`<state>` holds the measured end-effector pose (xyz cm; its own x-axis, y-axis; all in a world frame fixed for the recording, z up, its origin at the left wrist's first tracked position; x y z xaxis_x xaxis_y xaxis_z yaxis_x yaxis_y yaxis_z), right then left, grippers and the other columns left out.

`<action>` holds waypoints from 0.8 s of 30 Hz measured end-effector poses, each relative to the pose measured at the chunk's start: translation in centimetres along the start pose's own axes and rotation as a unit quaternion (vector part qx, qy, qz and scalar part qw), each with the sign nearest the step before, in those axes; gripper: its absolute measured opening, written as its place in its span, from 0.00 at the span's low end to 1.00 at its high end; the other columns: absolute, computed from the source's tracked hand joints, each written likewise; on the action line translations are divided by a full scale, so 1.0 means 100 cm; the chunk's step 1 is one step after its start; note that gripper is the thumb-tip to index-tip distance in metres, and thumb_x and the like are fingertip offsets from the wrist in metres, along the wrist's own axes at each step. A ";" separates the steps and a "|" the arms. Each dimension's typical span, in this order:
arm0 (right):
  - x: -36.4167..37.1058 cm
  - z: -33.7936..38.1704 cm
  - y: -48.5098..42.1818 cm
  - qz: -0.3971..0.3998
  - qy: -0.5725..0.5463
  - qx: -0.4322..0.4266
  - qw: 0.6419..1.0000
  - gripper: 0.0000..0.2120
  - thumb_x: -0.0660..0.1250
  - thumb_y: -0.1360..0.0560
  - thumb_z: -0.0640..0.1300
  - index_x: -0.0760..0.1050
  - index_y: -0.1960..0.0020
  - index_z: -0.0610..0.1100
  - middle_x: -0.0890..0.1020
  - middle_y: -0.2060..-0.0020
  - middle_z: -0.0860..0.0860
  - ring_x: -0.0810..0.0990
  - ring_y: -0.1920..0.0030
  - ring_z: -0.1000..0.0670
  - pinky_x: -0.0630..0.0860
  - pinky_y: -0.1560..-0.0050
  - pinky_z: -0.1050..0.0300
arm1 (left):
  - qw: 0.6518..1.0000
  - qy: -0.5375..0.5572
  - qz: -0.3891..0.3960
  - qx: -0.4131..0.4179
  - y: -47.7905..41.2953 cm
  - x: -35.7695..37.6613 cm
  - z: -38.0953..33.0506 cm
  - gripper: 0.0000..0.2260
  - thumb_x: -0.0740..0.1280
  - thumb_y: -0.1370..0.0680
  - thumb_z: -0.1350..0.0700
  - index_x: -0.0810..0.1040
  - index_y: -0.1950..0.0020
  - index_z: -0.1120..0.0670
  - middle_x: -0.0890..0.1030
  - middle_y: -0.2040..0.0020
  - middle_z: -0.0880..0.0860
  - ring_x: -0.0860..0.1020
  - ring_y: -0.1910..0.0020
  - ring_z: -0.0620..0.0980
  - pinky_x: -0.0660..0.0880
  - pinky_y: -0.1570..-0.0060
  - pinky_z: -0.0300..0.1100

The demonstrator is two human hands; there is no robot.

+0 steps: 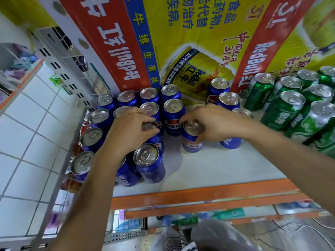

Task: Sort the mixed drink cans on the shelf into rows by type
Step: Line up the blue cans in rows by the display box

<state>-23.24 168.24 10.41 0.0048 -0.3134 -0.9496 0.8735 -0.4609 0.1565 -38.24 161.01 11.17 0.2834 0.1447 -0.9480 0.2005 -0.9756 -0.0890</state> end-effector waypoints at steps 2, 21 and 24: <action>0.005 0.010 -0.002 -0.002 -0.028 -0.008 1.000 0.30 0.72 0.33 0.43 0.71 0.33 0.56 0.78 0.41 0.53 0.76 0.42 0.49 0.75 0.46 0.51 | 1.000 -0.006 0.014 0.002 0.003 0.000 -0.001 0.20 0.71 0.27 0.46 0.78 0.37 0.49 0.72 0.33 0.48 0.68 0.35 0.46 0.61 0.43 0.36; 0.004 0.031 -0.014 -0.067 -0.014 -0.009 0.998 0.35 0.73 0.31 0.51 0.63 0.28 0.49 0.66 0.31 0.49 0.70 0.35 0.45 0.71 0.40 0.53 | 0.999 0.005 0.030 -0.024 0.011 0.000 0.000 0.25 0.73 0.30 0.45 0.75 0.34 0.46 0.64 0.48 0.48 0.66 0.48 0.46 0.69 0.47 0.44; 0.002 0.030 -0.012 -0.101 -0.013 0.014 0.995 0.27 0.73 0.30 0.48 0.70 0.33 0.49 0.69 0.36 0.47 0.73 0.40 0.45 0.73 0.45 0.53 | 0.999 0.013 0.025 -0.028 0.012 0.001 0.001 0.26 0.74 0.30 0.45 0.75 0.33 0.46 0.64 0.48 0.47 0.68 0.46 0.47 0.70 0.45 0.44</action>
<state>-25.71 166.22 10.84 -0.1827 -0.2339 -0.9549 0.8412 -0.5399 -0.0287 -38.02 159.89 10.95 0.3182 0.0999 -0.9427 0.2371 -0.9712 -0.0229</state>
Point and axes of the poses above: each hand's wrist, its own y-axis away from the middle knuckle, its own x-axis out of the palm, z = x × y, the point moved 8 cm from there along -y, towards the middle knuckle
